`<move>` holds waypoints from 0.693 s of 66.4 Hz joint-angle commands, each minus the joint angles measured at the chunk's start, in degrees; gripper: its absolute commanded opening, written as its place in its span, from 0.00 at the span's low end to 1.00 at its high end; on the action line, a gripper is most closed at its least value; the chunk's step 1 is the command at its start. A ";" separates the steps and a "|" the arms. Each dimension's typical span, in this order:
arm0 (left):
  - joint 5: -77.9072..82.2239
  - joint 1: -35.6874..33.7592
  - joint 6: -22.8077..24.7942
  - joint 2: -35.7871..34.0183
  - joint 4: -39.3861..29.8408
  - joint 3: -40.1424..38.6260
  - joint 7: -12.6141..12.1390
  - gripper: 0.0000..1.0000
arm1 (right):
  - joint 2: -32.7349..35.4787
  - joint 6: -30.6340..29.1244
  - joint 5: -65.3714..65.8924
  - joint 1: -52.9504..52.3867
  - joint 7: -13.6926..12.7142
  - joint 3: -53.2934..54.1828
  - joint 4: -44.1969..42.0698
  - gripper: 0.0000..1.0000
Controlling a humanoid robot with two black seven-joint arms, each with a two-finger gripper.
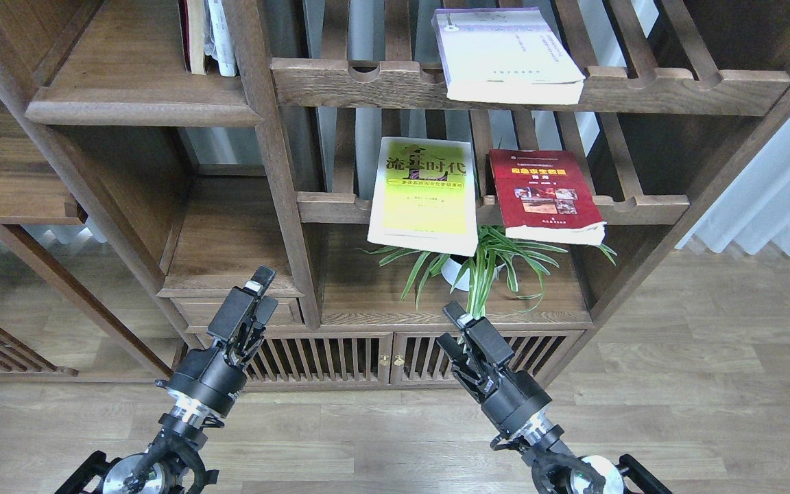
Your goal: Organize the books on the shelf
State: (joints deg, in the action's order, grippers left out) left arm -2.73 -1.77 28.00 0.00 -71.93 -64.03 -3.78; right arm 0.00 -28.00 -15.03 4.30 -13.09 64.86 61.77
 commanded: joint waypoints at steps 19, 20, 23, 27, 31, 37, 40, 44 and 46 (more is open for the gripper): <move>0.01 0.63 0.00 0.00 -0.40 -0.05 0.09 1.00 | 0.00 0.00 0.00 0.45 0.00 0.00 -0.07 1.00; 0.01 0.63 0.00 0.00 -0.40 0.04 0.09 1.00 | 0.00 0.00 0.00 0.45 0.00 0.00 0.02 1.00; 0.01 0.63 0.00 0.00 -0.40 0.04 0.09 1.00 | 0.00 0.00 0.00 0.45 0.00 0.00 0.02 1.00; 0.01 0.63 0.00 0.00 -0.40 0.04 0.09 1.00 | 0.00 0.00 0.00 0.45 0.00 0.00 0.02 1.00; 0.01 0.72 0.00 0.00 -0.31 0.22 0.09 1.00 | 0.00 0.00 0.00 0.45 0.00 0.00 0.02 1.00; 0.01 0.72 0.00 0.00 -0.40 0.22 0.09 1.00 | 0.00 0.00 0.00 0.45 0.00 0.00 0.02 1.00; 0.01 0.72 0.00 0.00 -0.32 0.22 0.09 1.00 | 0.00 0.00 0.00 0.45 0.00 0.00 0.02 1.00; 0.01 0.72 0.00 0.00 -0.31 0.22 0.09 1.00 | 0.00 0.00 0.00 0.45 0.00 0.00 0.02 1.00; 0.01 0.72 0.00 0.00 -0.31 0.22 0.09 1.00 | 0.00 0.00 0.00 0.45 0.00 0.00 0.02 1.00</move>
State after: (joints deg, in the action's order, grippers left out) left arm -2.72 -1.07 28.00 0.00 -72.33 -63.83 -3.69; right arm 0.00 -28.00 -15.03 4.75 -13.09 64.86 61.78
